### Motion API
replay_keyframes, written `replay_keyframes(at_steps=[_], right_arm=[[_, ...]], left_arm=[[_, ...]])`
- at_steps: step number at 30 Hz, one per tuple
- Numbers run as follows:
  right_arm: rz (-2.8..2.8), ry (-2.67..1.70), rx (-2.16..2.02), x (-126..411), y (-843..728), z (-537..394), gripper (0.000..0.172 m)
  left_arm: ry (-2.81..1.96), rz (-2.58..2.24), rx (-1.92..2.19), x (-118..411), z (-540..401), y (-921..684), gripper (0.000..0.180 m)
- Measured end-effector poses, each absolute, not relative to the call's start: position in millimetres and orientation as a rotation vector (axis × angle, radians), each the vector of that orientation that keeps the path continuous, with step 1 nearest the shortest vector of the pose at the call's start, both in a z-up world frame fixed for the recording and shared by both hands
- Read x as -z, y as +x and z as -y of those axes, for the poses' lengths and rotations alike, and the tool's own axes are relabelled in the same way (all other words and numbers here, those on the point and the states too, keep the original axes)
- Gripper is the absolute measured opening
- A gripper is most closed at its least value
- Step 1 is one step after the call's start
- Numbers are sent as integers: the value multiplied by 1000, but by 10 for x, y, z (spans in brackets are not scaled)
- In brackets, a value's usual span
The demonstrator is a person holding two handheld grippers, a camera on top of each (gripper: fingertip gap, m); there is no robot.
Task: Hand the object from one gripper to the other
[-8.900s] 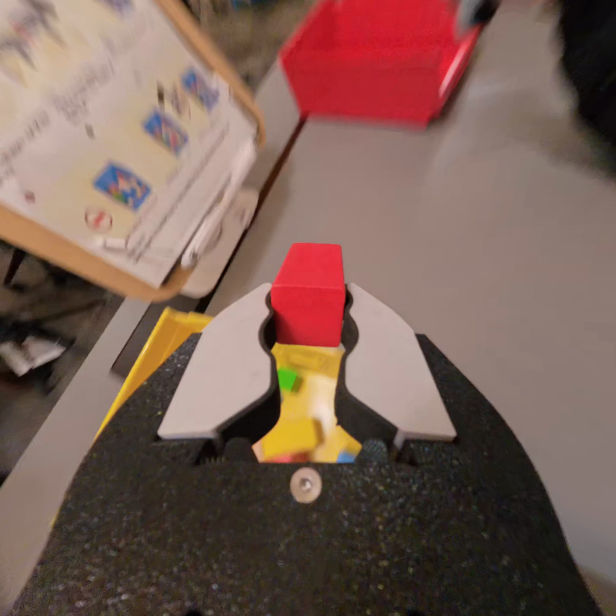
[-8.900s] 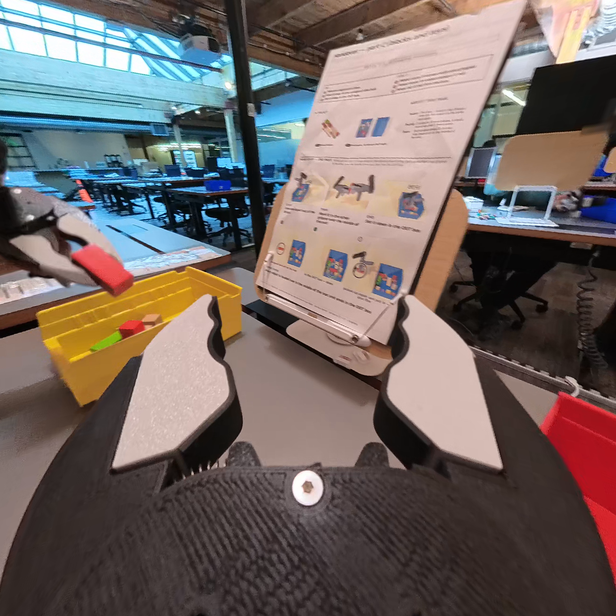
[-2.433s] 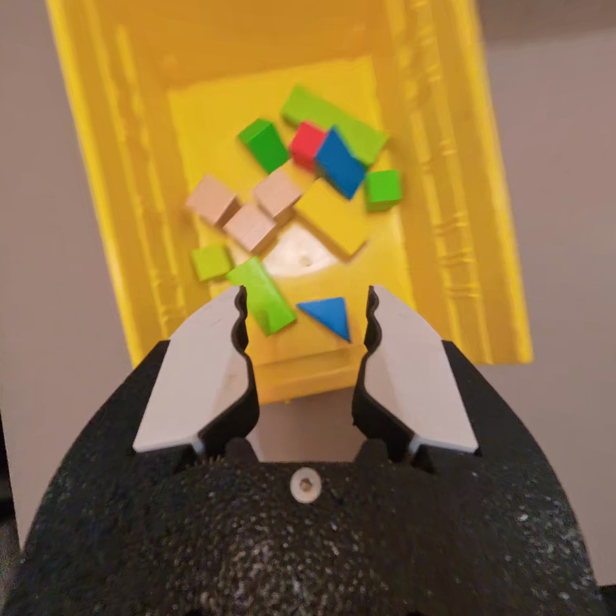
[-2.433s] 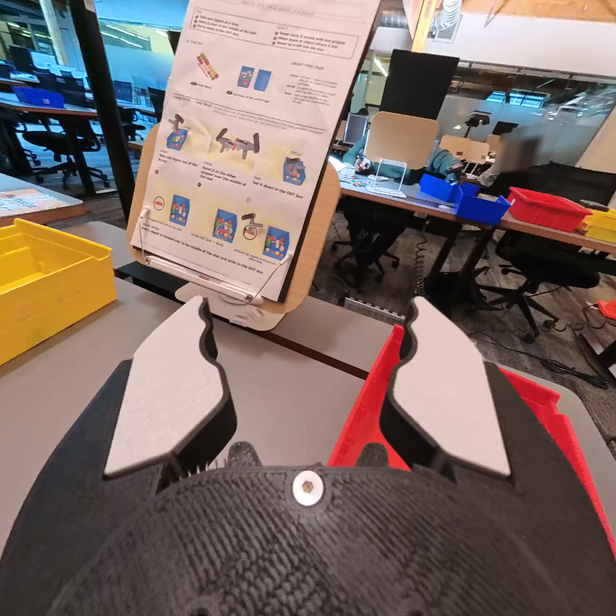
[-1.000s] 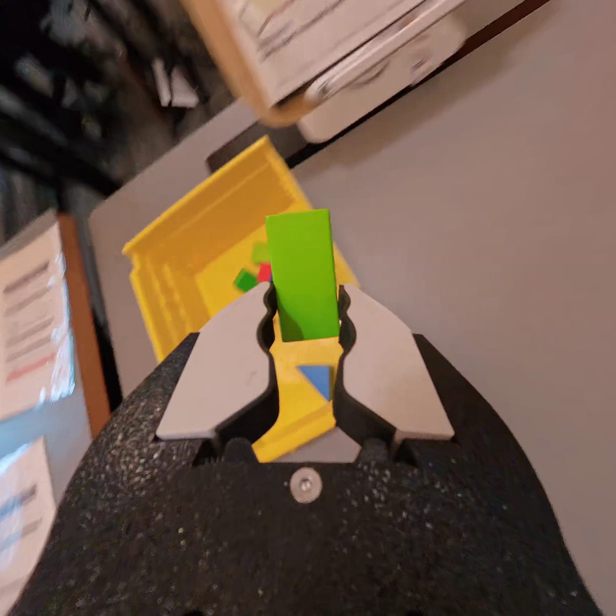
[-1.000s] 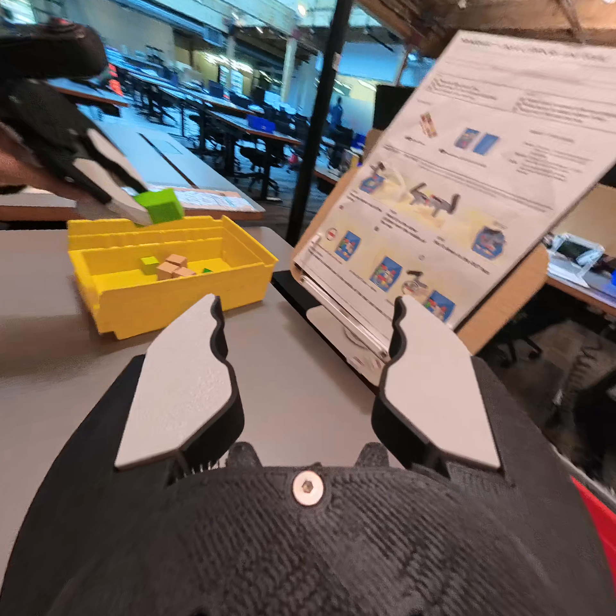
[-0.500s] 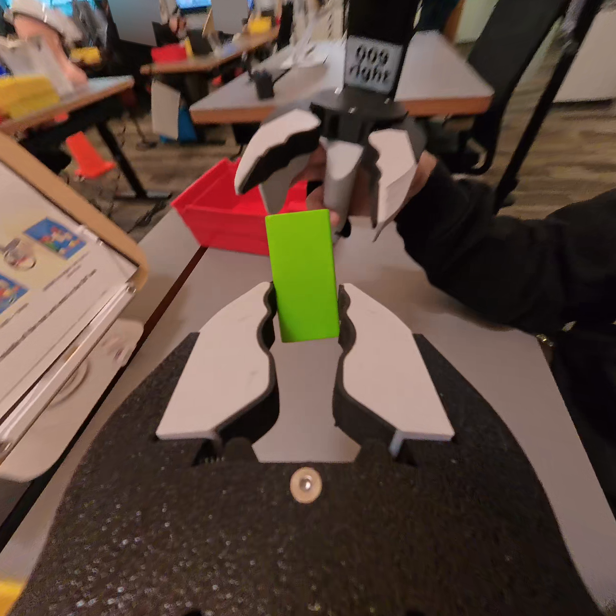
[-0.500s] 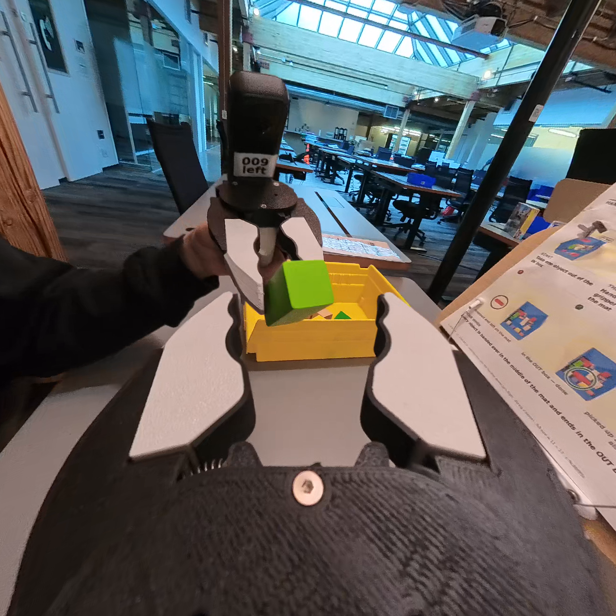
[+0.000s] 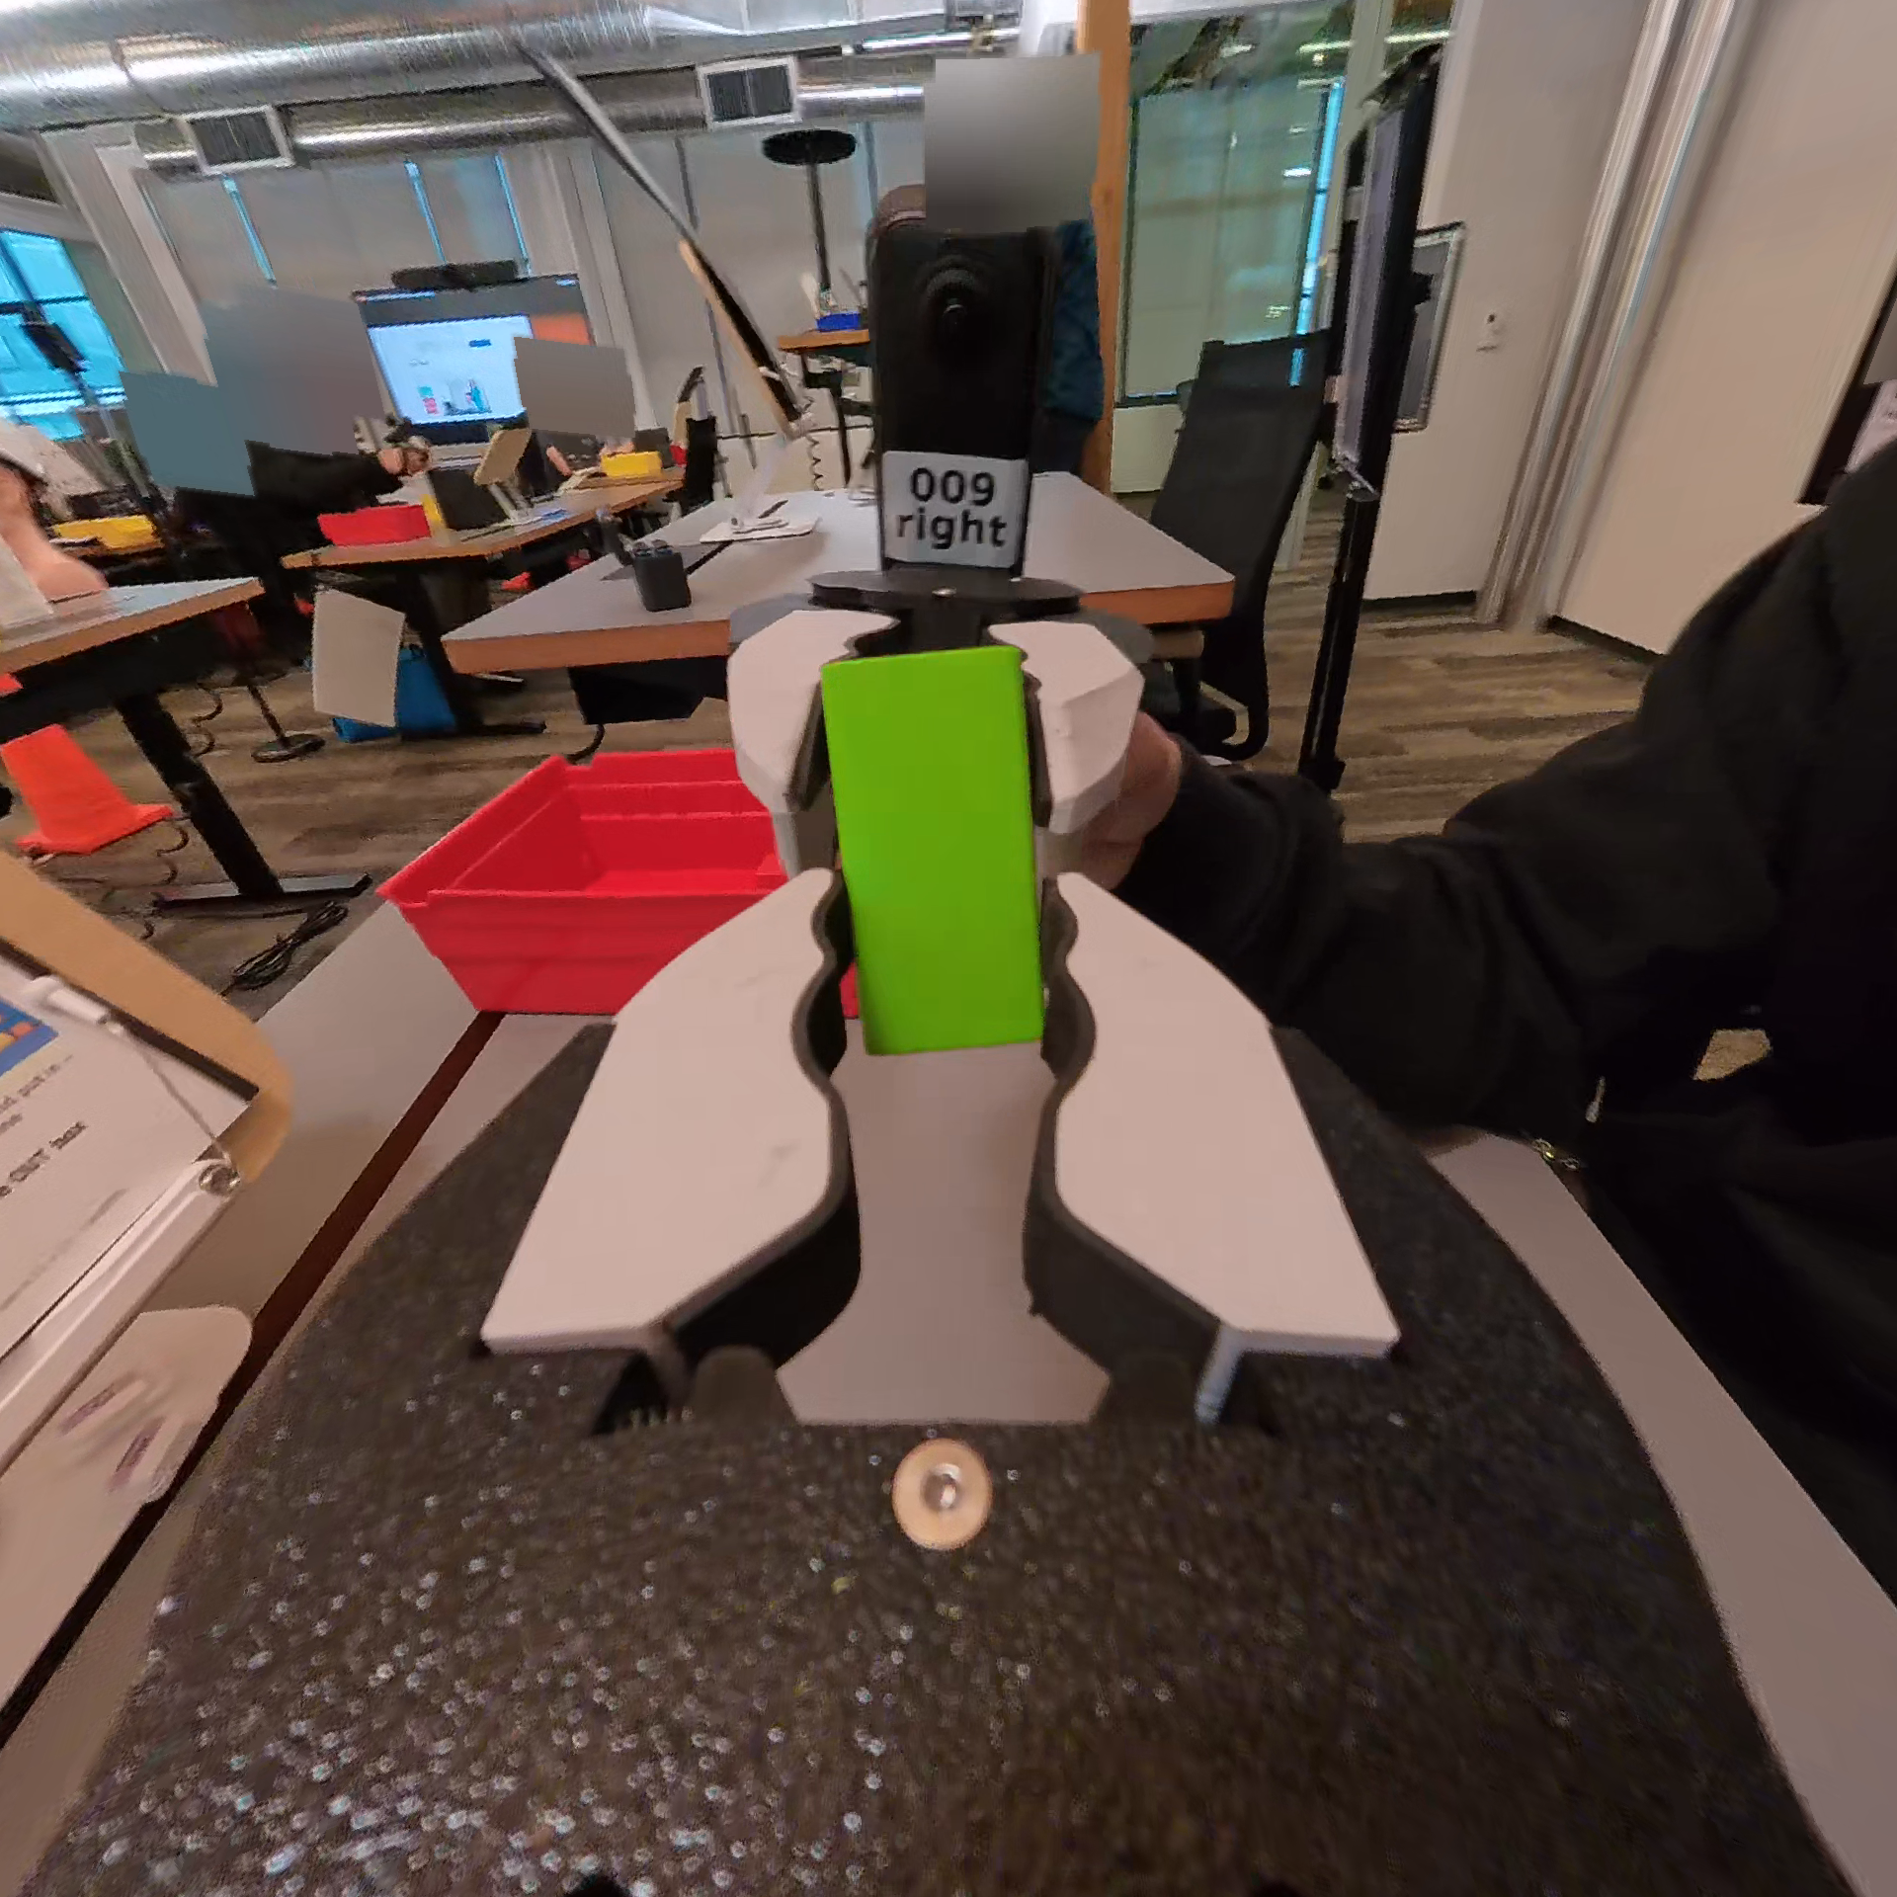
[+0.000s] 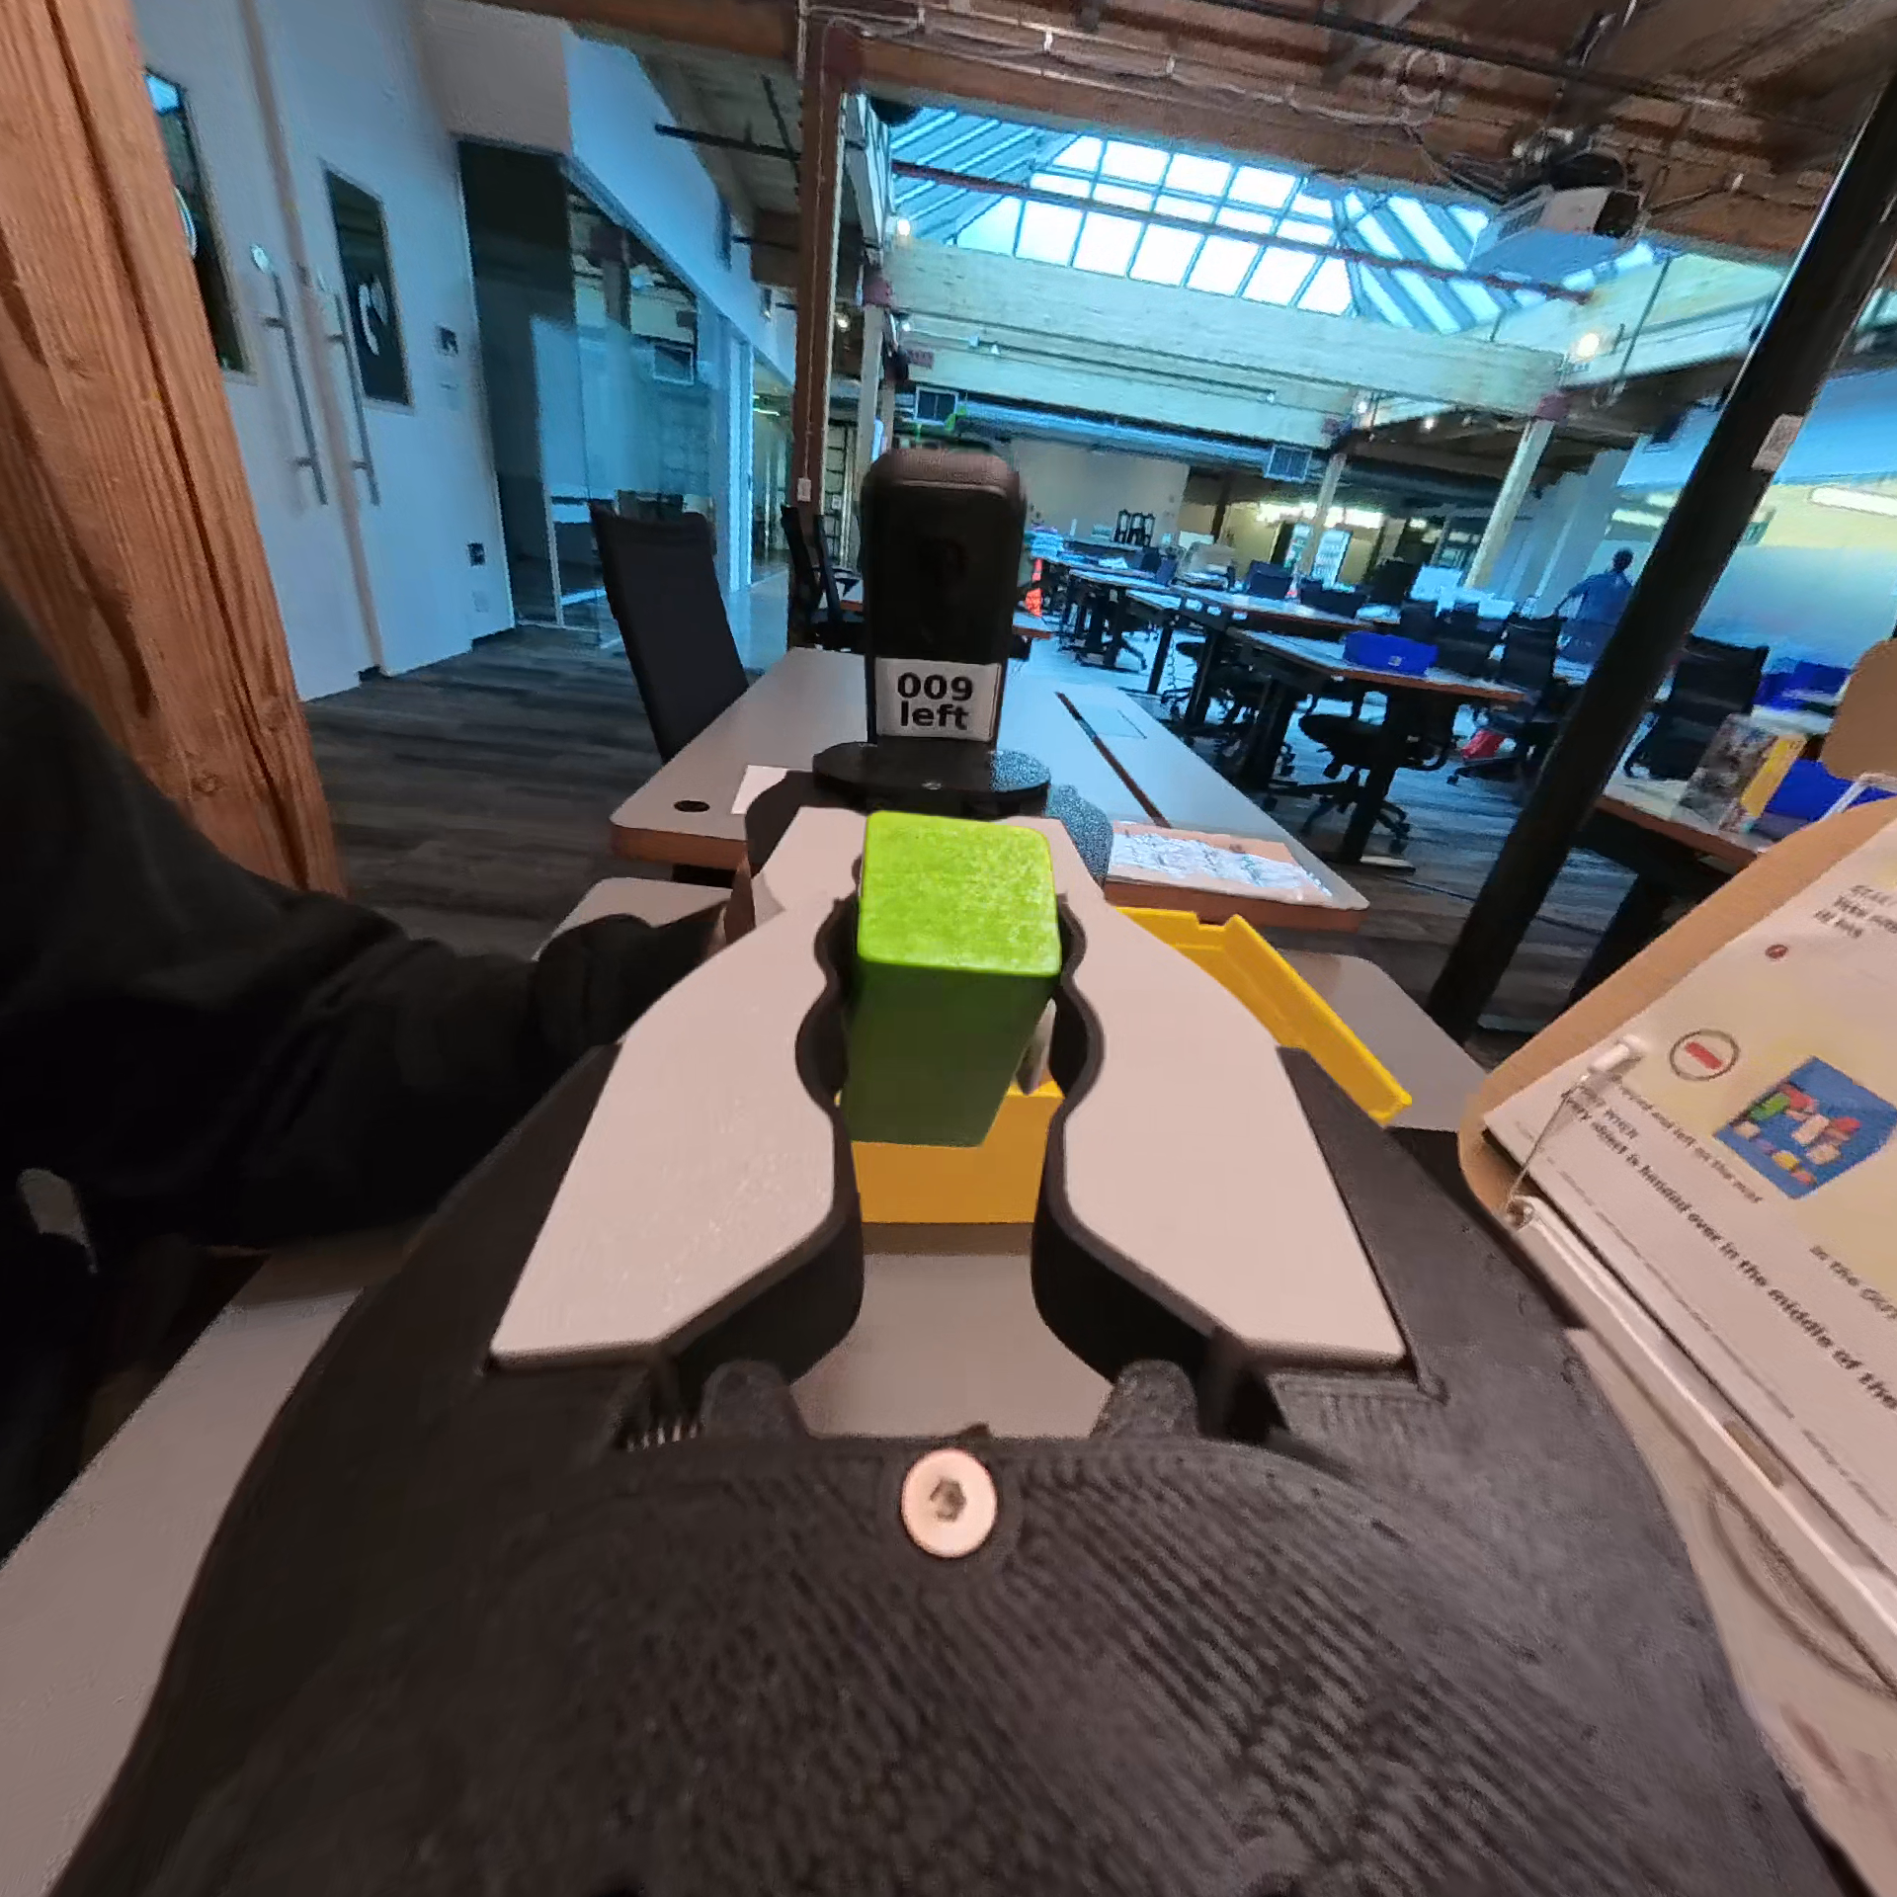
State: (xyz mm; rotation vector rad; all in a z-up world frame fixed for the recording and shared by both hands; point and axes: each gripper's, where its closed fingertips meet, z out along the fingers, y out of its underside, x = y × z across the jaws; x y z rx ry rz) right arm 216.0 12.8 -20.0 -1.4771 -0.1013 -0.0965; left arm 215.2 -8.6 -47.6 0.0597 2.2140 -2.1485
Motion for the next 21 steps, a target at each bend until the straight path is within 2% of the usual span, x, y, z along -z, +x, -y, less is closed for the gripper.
replay_keyframes(at_steps=[1,4,8,14,18,21], right_arm=[[71,-1494,89,206,2181,-136,36],[10,-1520,150,209,2252,-173,36],[-63,-1522,204,157,2366,-30,36],[-572,-1622,636,372,3163,1336,36],[-1021,-1632,816,809,3440,2471,36],[-1252,-1639,822,1167,3469,2989,36]], left_arm=[[28,-2206,2142,475,81,2185,34],[-44,-2161,2148,448,68,2261,35],[-209,-2128,2086,453,12,2430,62],[-296,-2206,1910,626,-43,2546,62],[-320,-2223,1910,665,-22,2569,58],[-330,-2239,1907,695,-13,2578,57]])
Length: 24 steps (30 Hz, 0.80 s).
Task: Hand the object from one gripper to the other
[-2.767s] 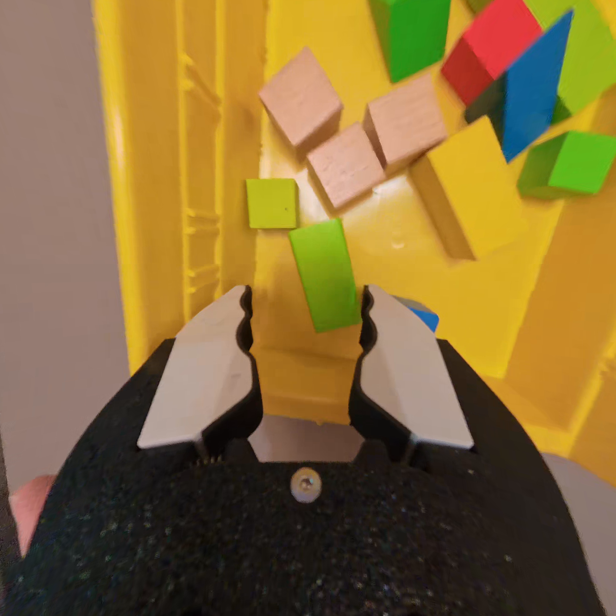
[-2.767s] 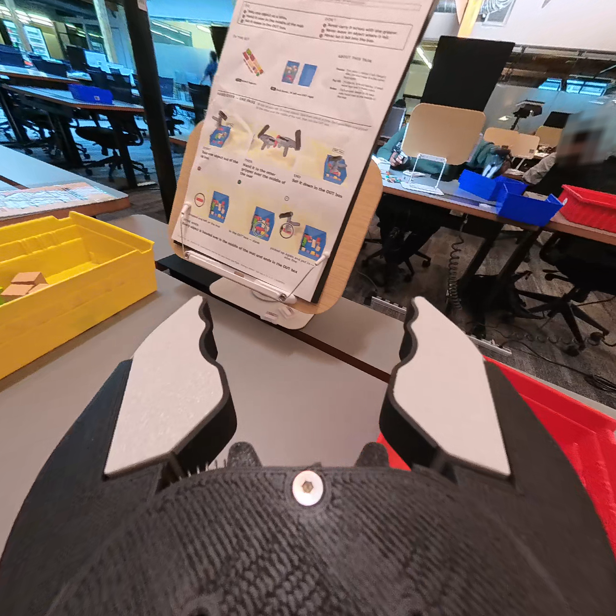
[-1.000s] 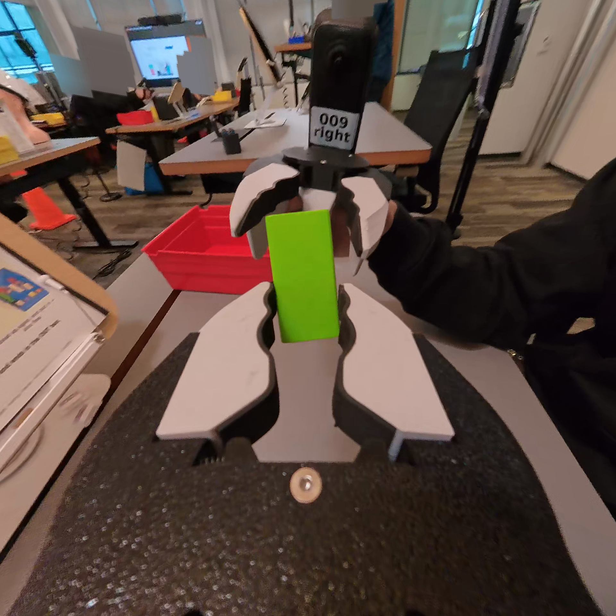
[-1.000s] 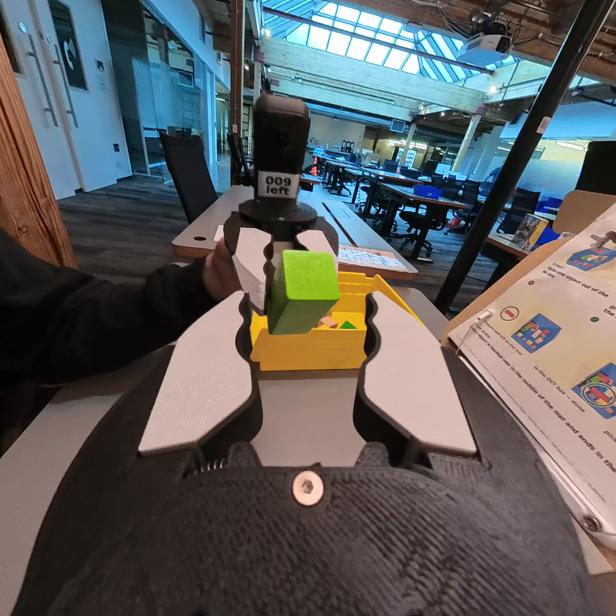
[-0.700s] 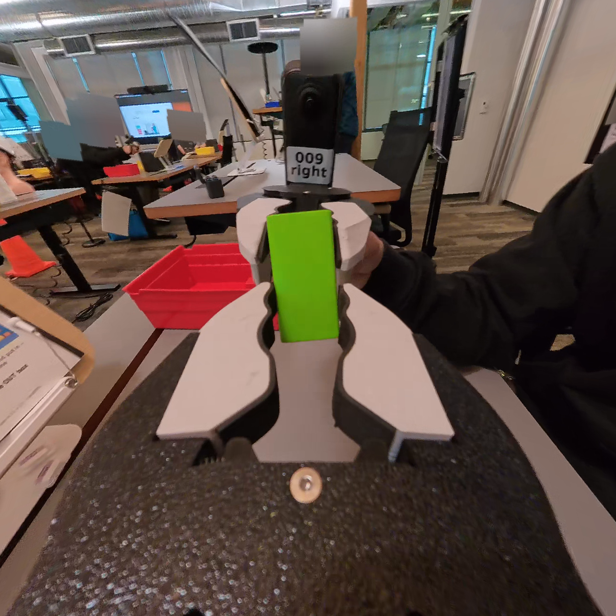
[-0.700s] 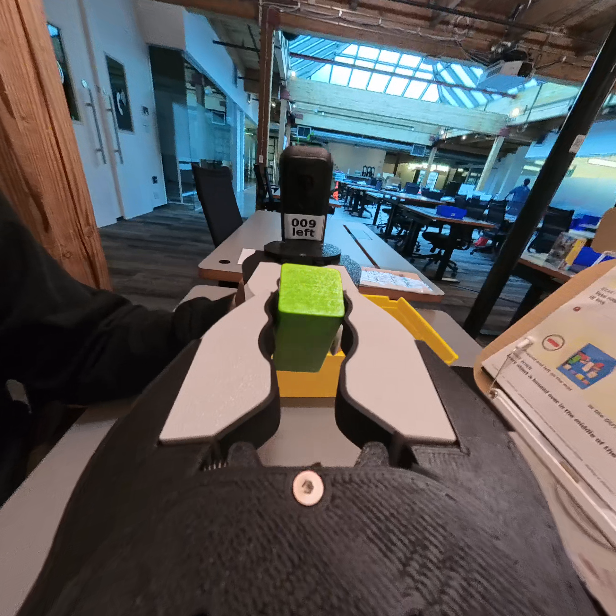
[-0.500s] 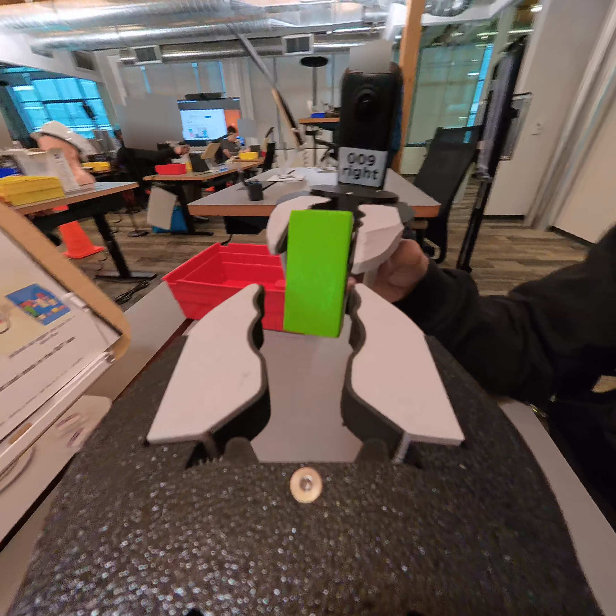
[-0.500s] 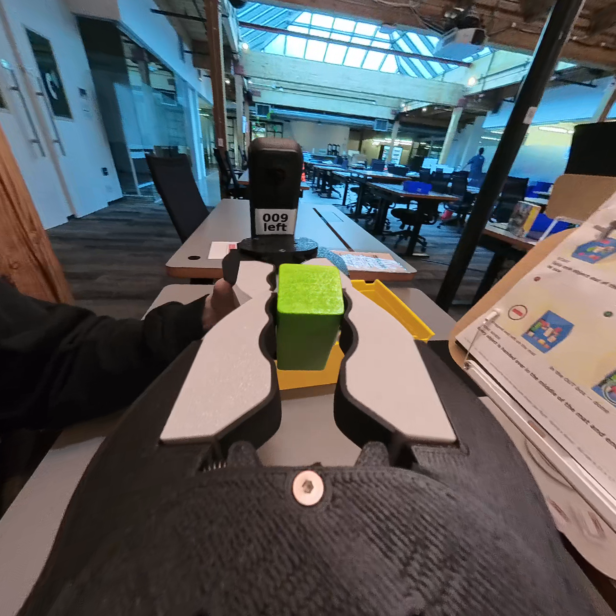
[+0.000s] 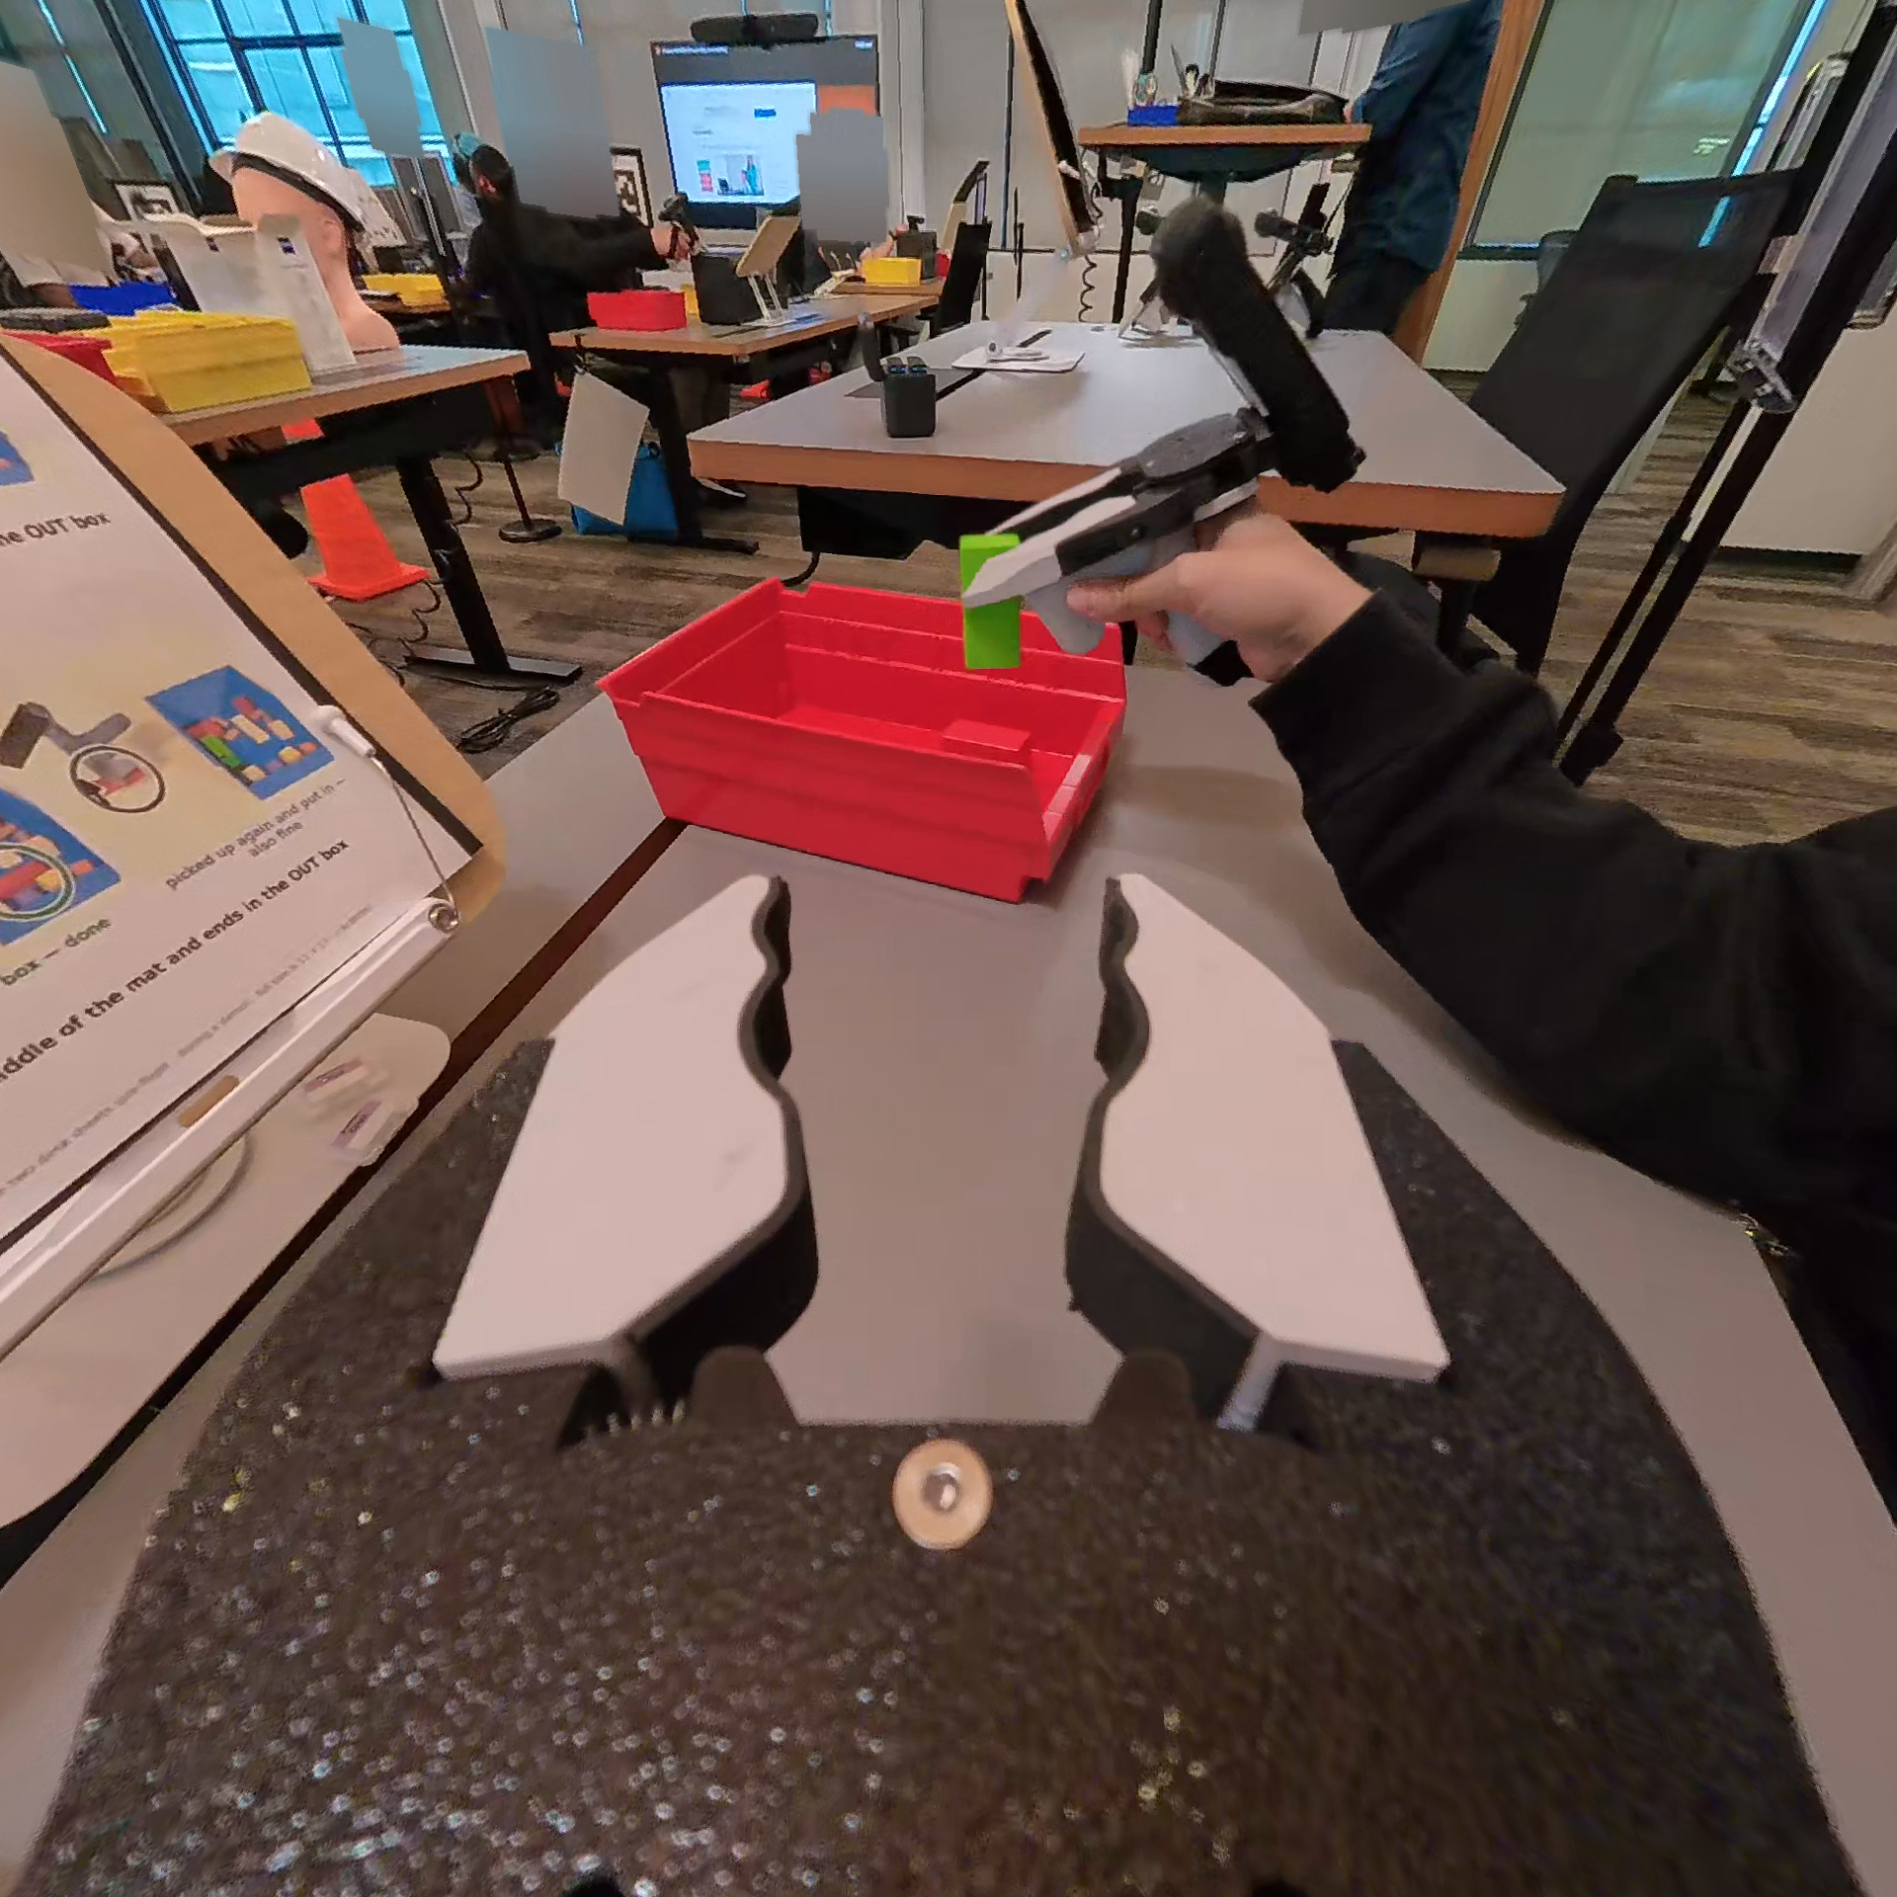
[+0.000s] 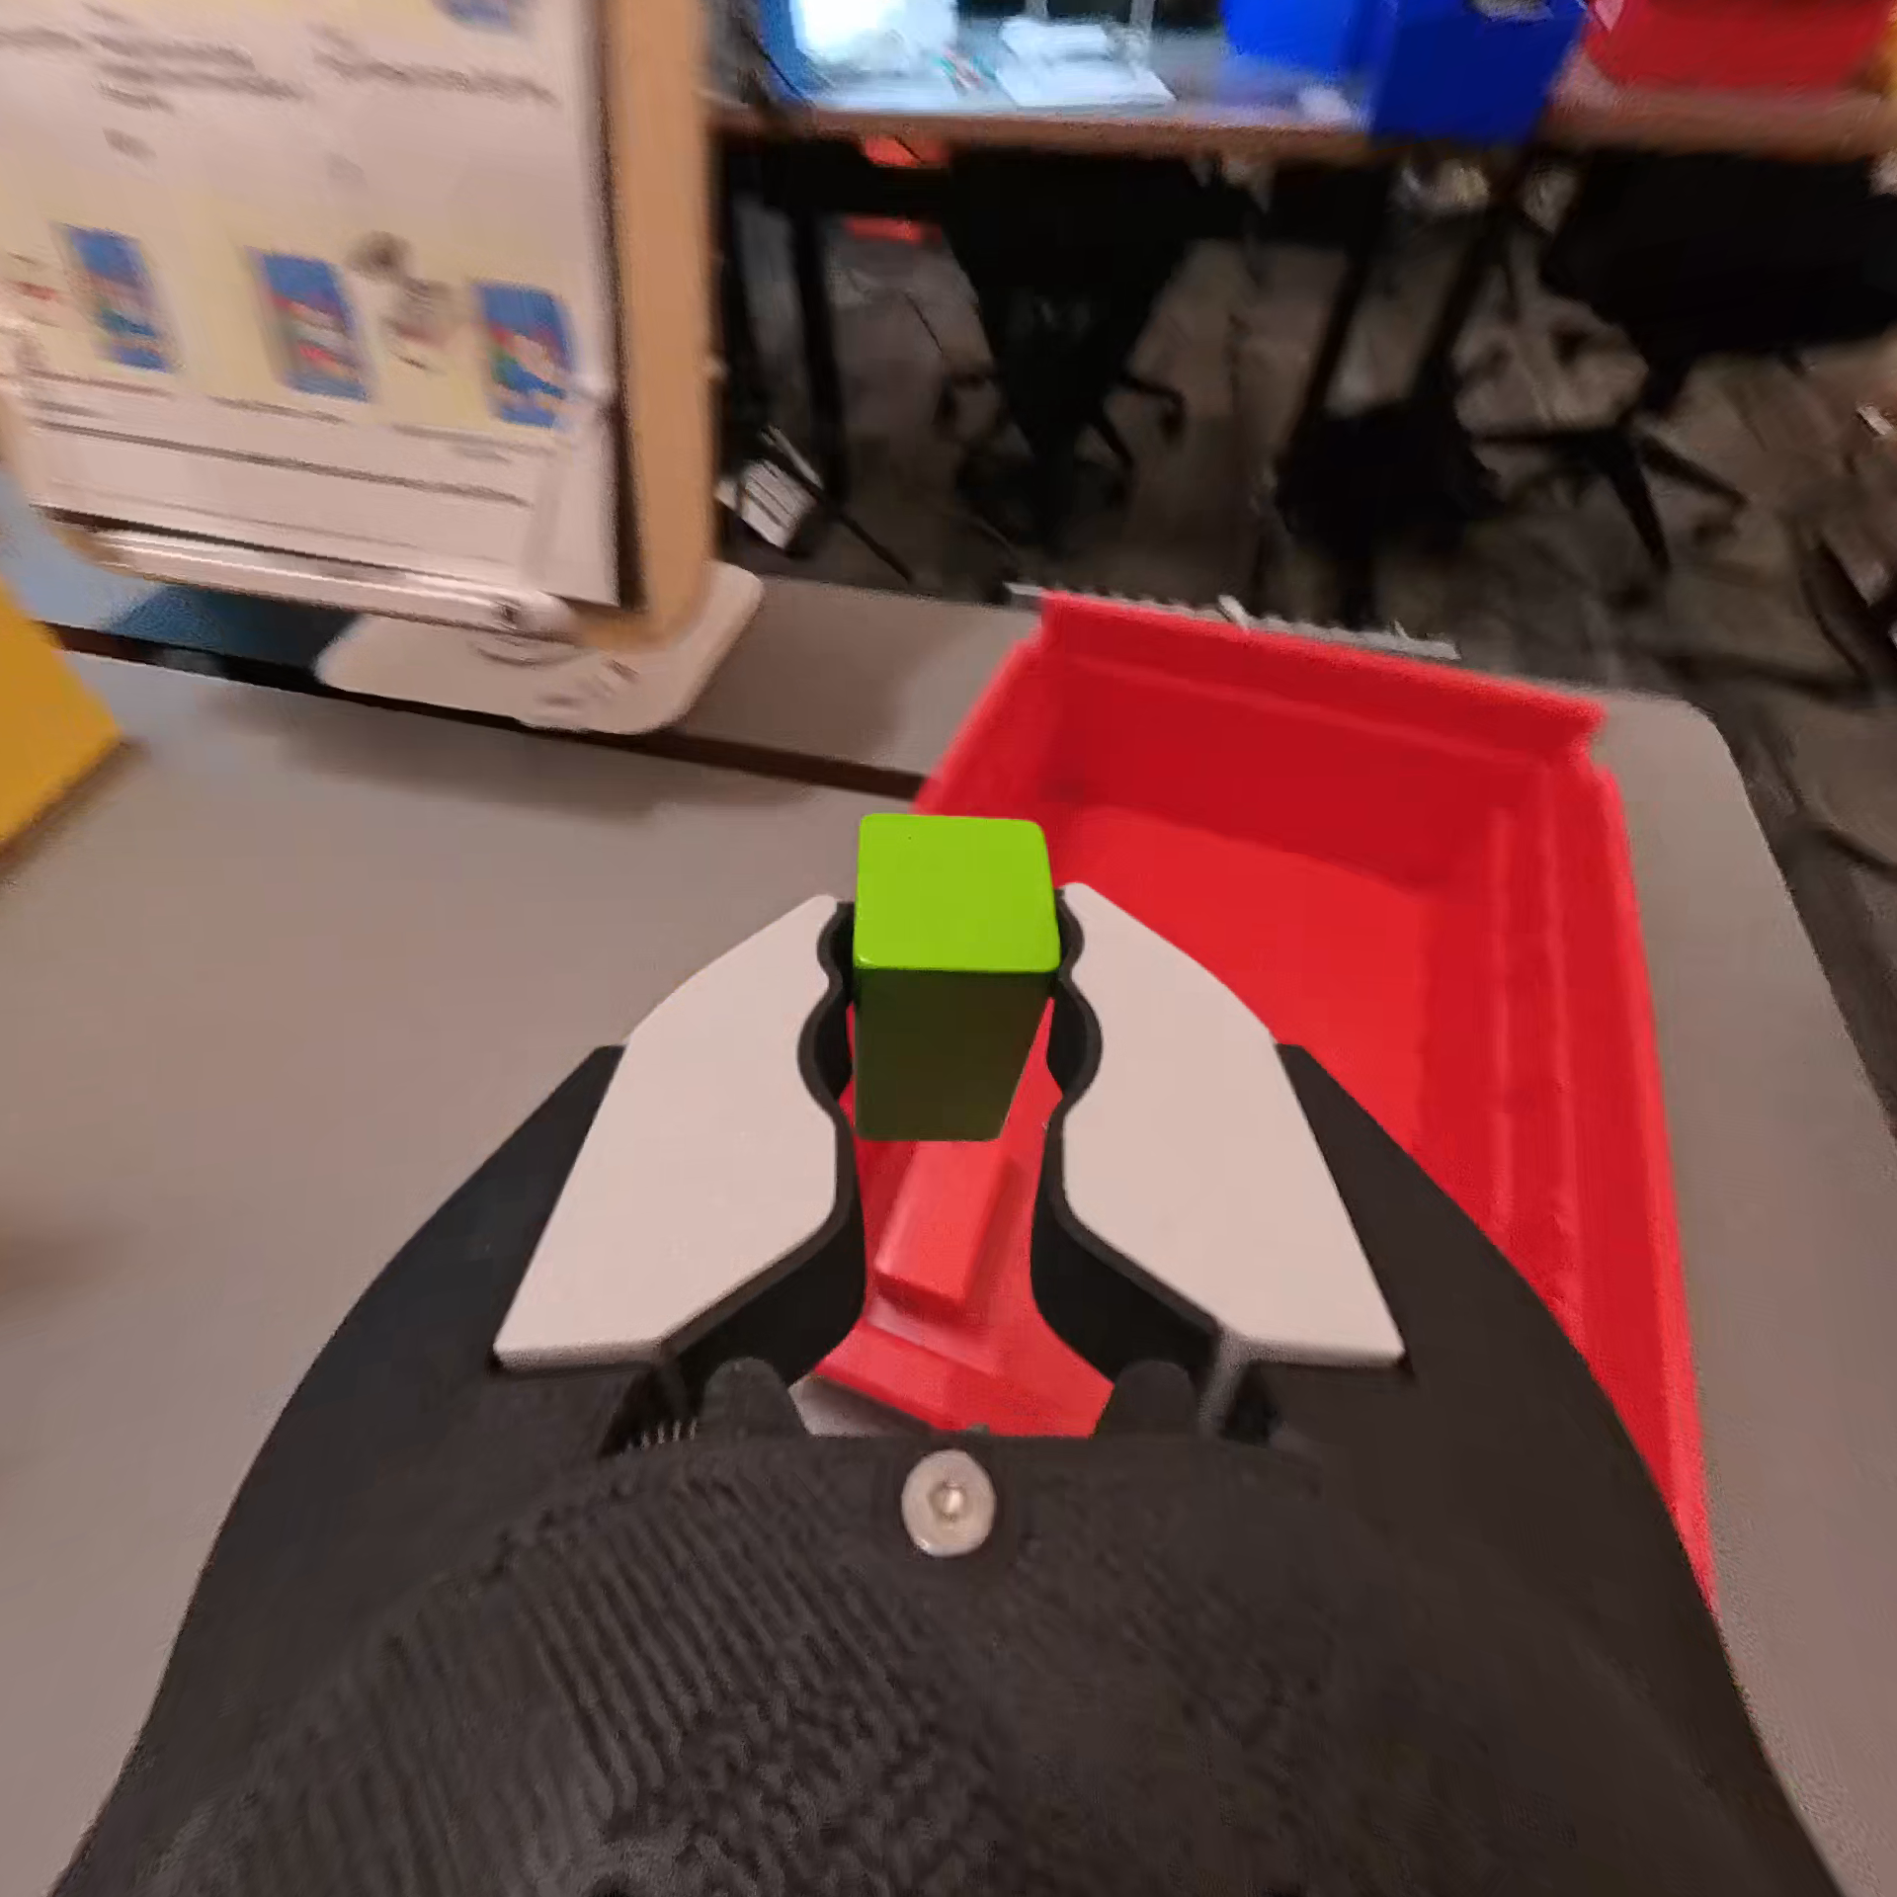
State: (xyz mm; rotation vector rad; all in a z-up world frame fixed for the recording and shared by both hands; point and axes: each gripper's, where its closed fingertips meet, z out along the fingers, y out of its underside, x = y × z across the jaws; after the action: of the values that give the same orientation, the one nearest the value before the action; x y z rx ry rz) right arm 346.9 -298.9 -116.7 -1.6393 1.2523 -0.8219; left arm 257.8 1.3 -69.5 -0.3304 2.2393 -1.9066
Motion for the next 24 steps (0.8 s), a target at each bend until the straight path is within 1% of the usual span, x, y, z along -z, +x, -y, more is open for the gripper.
replay_keyframes(at_steps=[4,12,14,15,16,20,22,24], right_arm=[[-1464,-1710,852,1546,3426,3416,36],[-1584,-1740,767,1822,3397,3548,38],[-1601,-1686,775,1774,3435,3548,65],[-1596,-1660,803,1720,3454,3551,76],[-1573,-1641,845,1642,3470,3548,83],[-1440,-1559,985,1237,3489,3434,97],[-1350,-1506,1010,1034,3498,3294,100],[-1271,-1460,1000,880,3509,3136,99]], left_arm=[[-333,-2253,1892,723,-2,2582,56],[-372,-2287,1865,811,21,2628,56],[-391,-2282,1844,818,0,2653,58],[-410,-2278,1827,819,-27,2673,59],[-432,-2273,1807,819,-65,2696,60],[-626,-2225,1674,804,-411,2849,61],[-922,-2158,1537,855,-797,2999,61],[-1296,-2052,1336,1021,-1306,3099,61]])
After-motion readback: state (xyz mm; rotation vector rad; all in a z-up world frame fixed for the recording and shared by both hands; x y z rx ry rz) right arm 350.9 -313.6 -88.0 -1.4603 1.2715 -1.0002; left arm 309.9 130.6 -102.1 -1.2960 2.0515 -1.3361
